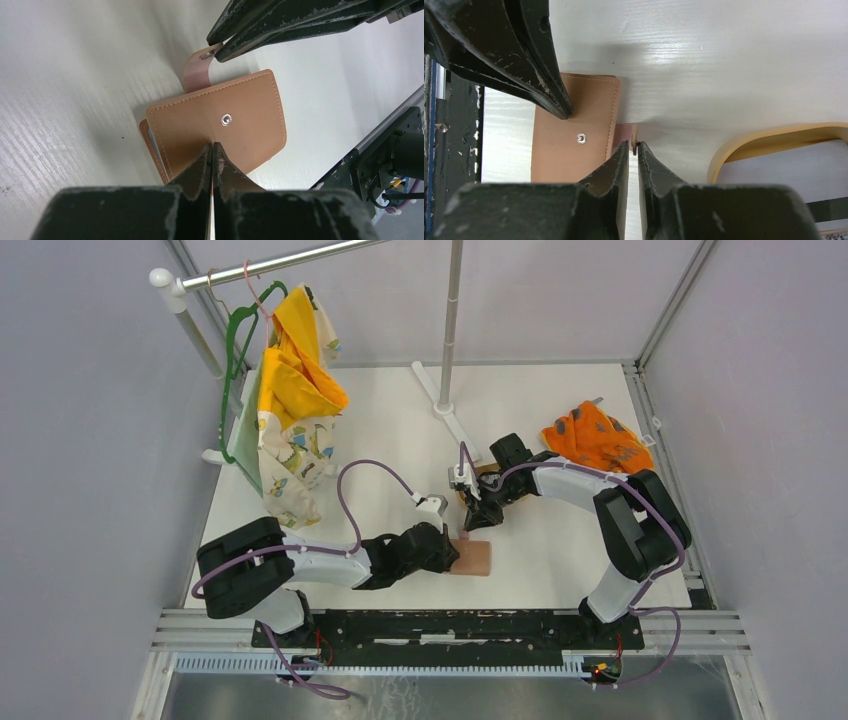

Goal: Put the credit cards into the card holder
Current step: Close the card holder at the center of the board.

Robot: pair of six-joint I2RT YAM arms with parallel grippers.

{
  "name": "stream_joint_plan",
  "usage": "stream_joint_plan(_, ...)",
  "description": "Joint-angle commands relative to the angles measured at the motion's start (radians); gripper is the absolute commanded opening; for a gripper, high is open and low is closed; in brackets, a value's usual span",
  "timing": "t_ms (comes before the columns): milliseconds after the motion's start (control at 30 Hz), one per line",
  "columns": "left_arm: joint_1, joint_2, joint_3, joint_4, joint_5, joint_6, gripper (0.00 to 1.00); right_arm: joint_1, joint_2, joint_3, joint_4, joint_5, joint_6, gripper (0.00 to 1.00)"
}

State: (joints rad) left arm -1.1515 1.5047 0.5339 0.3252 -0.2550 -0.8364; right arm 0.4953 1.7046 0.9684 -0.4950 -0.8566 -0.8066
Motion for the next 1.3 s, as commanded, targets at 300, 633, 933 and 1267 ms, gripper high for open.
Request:
stream_joint_plan(300,0.006,0.026,0.012,-0.014,0.0,0.011,0.03,-0.003,-0.051,0.006,0.0,-0.027,-0.001,0.0)
stream_joint_plan(633,0.015,0.038,0.012,-0.026,0.007,-0.03,0.02,0.037,-0.153,-0.098,0.011,0.015,-0.065,0.0)
stream_joint_plan(933,0.017,0.042,0.009,-0.008,0.025,-0.036,0.02,0.127,-0.209,-0.155,0.045,0.154,-0.097,0.0)
stream_joint_plan(1267,0.018,0.04,0.009,-0.005,0.031,-0.038,0.02,0.175,-0.279,-0.214,0.088,0.267,-0.145,0.0)
